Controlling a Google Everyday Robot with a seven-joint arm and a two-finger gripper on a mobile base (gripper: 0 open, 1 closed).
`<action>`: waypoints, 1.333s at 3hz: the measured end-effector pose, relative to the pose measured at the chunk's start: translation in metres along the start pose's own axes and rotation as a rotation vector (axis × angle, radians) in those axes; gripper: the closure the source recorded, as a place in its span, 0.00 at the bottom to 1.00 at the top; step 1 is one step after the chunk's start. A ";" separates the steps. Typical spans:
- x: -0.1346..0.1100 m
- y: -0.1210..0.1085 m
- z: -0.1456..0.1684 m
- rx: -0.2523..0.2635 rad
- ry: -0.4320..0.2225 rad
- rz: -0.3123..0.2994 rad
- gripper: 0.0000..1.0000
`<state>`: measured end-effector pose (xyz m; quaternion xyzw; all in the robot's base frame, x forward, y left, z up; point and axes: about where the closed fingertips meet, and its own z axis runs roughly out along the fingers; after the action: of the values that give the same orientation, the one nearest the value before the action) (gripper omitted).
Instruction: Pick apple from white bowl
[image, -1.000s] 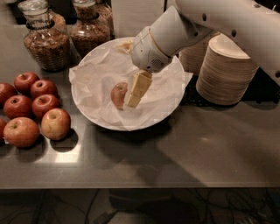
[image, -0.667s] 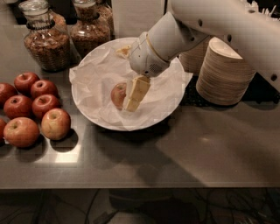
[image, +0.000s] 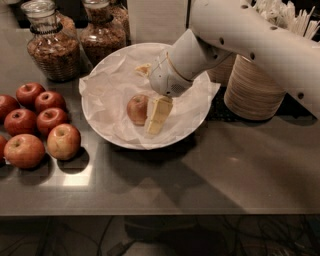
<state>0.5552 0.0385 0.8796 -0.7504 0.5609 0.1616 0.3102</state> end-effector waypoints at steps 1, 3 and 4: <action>0.010 -0.003 0.005 -0.003 0.011 0.000 0.00; 0.032 -0.004 0.013 -0.013 0.024 0.025 0.43; 0.043 -0.001 0.014 -0.006 0.028 0.050 0.66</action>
Offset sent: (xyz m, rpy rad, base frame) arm 0.0223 -0.0127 -0.0237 -0.0261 0.0079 -0.0058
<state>0.5710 0.0154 0.8435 -0.7393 0.5832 0.1605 0.2958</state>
